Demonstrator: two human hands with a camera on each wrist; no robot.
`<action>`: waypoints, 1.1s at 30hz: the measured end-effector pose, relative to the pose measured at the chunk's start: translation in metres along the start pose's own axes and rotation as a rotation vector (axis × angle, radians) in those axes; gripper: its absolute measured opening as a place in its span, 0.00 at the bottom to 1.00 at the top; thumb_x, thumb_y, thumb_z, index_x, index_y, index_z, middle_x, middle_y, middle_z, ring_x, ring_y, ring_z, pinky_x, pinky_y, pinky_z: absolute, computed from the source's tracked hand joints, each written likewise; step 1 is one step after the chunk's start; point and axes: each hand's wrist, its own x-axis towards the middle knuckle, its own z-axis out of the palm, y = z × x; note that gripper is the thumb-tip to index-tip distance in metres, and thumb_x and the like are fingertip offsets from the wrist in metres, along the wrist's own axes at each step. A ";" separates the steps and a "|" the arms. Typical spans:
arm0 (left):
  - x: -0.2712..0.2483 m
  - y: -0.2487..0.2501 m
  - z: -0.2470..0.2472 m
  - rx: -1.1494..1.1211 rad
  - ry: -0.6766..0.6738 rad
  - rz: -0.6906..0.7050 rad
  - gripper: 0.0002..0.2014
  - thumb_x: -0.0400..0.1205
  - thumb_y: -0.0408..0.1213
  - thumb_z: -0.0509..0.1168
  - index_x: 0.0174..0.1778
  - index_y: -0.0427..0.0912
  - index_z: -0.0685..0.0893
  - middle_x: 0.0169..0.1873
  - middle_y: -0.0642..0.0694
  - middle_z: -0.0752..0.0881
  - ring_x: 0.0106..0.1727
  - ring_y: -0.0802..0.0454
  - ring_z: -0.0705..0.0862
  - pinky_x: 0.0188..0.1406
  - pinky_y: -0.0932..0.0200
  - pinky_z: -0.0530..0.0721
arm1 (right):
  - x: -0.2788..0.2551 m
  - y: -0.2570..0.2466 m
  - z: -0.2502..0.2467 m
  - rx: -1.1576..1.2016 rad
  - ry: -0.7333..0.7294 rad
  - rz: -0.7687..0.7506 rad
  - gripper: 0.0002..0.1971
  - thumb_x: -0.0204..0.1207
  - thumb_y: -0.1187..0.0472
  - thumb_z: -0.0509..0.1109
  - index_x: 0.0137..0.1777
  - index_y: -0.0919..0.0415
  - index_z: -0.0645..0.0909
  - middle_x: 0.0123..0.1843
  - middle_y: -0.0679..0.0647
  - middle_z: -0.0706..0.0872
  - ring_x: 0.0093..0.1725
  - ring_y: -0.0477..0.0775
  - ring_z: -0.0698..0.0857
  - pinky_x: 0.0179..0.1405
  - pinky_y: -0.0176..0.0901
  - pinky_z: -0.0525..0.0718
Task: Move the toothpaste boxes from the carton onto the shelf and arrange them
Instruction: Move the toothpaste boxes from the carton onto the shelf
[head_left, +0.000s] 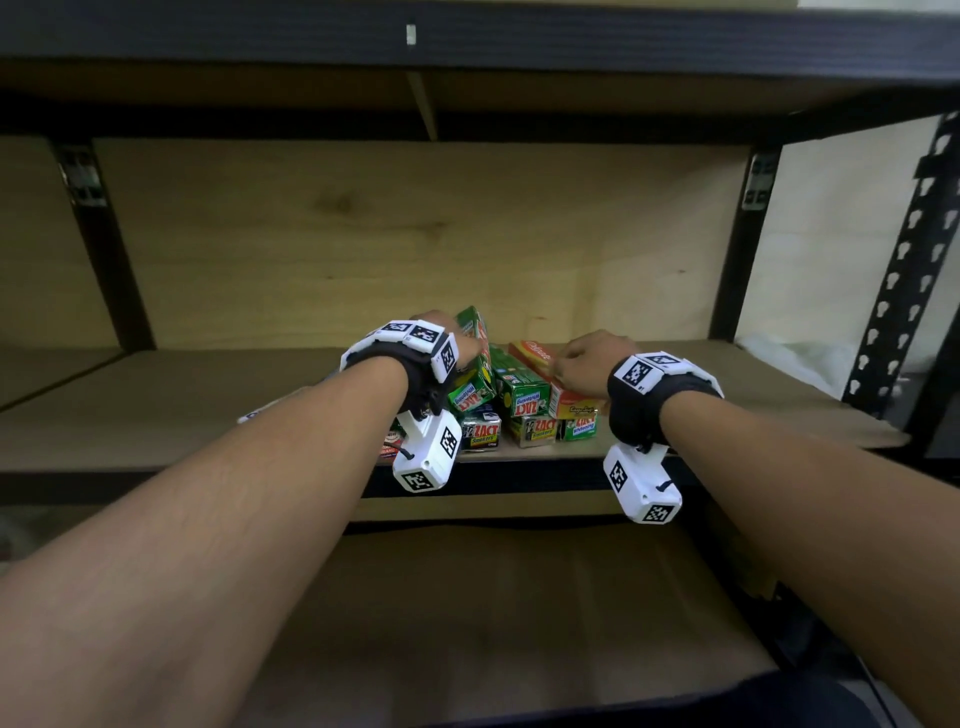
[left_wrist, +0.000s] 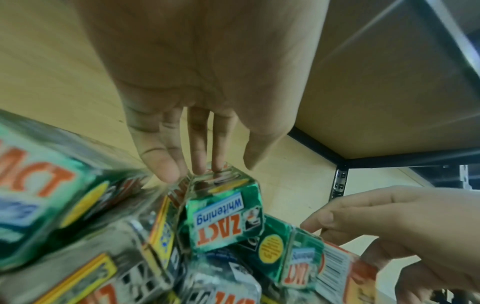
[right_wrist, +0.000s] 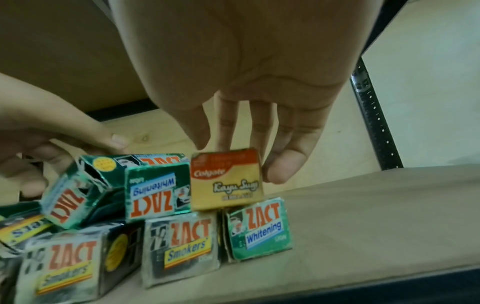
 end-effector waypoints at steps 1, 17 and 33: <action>-0.010 0.001 -0.003 -0.012 0.004 0.004 0.14 0.85 0.51 0.59 0.41 0.45 0.75 0.38 0.45 0.77 0.34 0.47 0.74 0.31 0.61 0.70 | -0.006 0.000 -0.003 0.006 0.006 0.011 0.17 0.81 0.47 0.62 0.58 0.54 0.89 0.52 0.54 0.90 0.48 0.58 0.89 0.49 0.51 0.91; -0.134 -0.050 0.023 -0.462 -0.231 -0.051 0.12 0.82 0.45 0.67 0.46 0.38 0.87 0.37 0.43 0.88 0.23 0.48 0.80 0.21 0.63 0.78 | -0.111 -0.018 0.030 0.165 -0.084 -0.077 0.11 0.81 0.57 0.66 0.47 0.51 0.91 0.40 0.49 0.90 0.41 0.58 0.92 0.40 0.49 0.93; -0.227 -0.177 0.230 -0.398 -0.750 -0.299 0.13 0.83 0.43 0.68 0.57 0.39 0.85 0.46 0.43 0.91 0.29 0.46 0.85 0.22 0.64 0.81 | -0.164 -0.006 0.259 -0.066 -0.615 -0.248 0.11 0.81 0.58 0.66 0.51 0.47 0.90 0.52 0.46 0.91 0.41 0.49 0.89 0.44 0.36 0.83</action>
